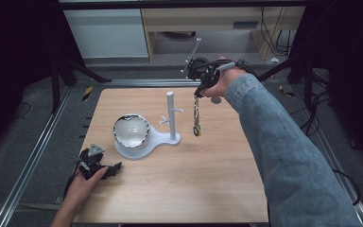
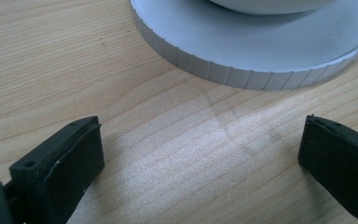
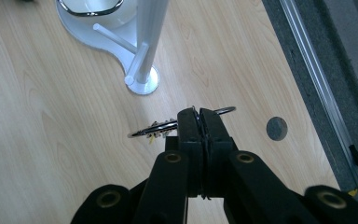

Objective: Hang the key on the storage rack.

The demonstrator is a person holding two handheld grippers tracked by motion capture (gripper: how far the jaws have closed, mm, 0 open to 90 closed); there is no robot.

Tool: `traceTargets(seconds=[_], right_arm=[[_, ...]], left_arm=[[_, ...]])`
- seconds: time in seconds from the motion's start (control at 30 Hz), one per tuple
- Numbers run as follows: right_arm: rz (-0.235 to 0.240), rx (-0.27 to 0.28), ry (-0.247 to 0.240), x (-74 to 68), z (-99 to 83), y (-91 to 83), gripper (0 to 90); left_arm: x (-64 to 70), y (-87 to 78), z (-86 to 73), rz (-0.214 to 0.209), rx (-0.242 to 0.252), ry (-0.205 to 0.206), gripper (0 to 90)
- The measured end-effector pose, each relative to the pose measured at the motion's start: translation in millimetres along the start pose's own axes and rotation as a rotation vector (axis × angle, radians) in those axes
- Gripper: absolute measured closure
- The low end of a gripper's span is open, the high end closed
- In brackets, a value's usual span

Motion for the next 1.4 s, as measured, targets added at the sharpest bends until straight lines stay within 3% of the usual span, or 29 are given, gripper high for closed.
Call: traceTargets(seconds=[0.63,1.03,1.4], right_arm=[[0.014,-0.073,-0.060,-13.0,22.7,-8.4,88.6],[0.036,-0.085,-0.093,-24.0,36.3,1.5,88.6],[0.054,-0.115,-0.087,-21.7,41.0,27.0,88.6]], left_arm=[[0.2,0.1,0.1,0.000,0.002,-0.003,0.0],[0.2,0.1,0.2,0.000,0.002,-0.003,0.0],[0.0,0.0,0.0,0.000,0.000,0.000,0.0]])
Point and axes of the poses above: each handheld gripper's, and its own axes: y roughly forward along the jaws, z roughly out of its top, x roughly to its right, the point moved 9 cm from there along y, roughly forward along the jaws, and after that the axes turned 1 degree about z, right-handed, at the moved point
